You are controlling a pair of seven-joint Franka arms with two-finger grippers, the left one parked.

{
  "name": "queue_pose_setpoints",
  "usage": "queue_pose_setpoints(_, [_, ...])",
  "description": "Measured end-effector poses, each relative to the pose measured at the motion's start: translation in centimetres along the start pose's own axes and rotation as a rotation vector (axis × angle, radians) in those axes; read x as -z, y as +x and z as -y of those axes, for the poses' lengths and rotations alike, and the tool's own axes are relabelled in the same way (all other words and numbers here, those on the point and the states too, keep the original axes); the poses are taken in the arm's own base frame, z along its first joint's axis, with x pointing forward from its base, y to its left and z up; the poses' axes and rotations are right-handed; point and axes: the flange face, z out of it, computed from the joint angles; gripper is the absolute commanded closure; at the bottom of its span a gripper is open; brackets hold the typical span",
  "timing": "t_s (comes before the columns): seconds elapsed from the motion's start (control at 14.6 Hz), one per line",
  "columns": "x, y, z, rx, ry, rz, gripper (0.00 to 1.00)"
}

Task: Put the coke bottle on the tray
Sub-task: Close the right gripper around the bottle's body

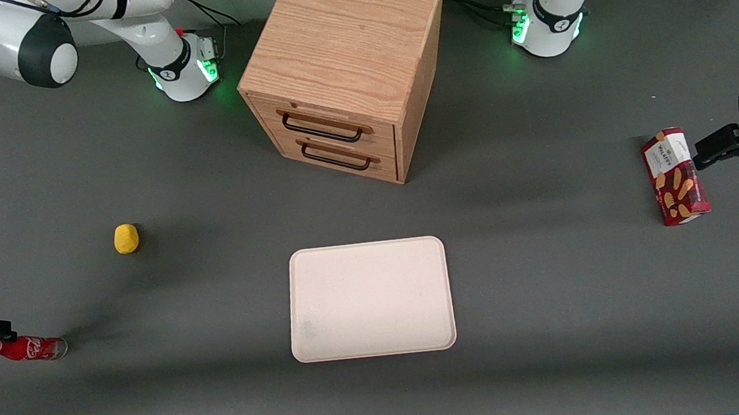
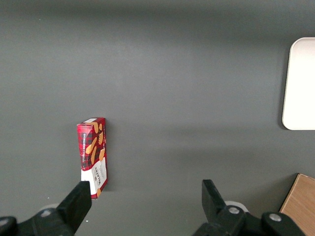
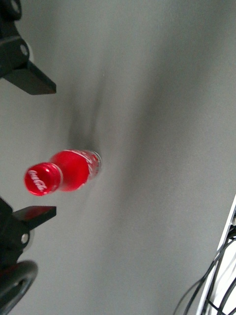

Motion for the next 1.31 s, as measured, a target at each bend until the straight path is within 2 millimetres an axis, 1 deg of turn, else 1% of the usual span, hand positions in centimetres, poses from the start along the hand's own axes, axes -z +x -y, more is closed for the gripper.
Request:
queue_pose_setpoints(0.21, [-1.4,0.0,-0.3,0.012,0.004,-0.015,0.0])
queue_pose_setpoints(0.48, [-2.9,-0.7,-1.2,0.024,0.038,-0.028,0.0])
queue_pose_setpoints(0.55, [-3.1,-0.9,-1.4,0.026,0.039,-0.027,0.01])
queue_pose_setpoints(0.62, [-3.2,-1.1,-1.7,0.032,0.039,-0.026,0.04])
queue_pose_setpoints(0.69, [-3.3,-1.2,-1.9,0.039,0.039,-0.027,0.1])
queue_pose_setpoints(0.82, [-3.2,-1.3,-2.0,0.05,0.038,-0.029,0.27])
queue_pose_setpoints(1.03, [-3.1,-1.2,-2.0,0.057,0.038,-0.03,0.57])
queue_pose_setpoints(1.17, [-3.3,-1.2,-2.0,0.051,0.048,-0.038,0.75])
queue_pose_setpoints(1.24, [-3.4,-1.2,-2.0,0.049,0.05,-0.041,0.86])
queue_pose_setpoints(1.31, [-3.4,-1.3,-2.0,0.048,0.051,-0.042,1.0])
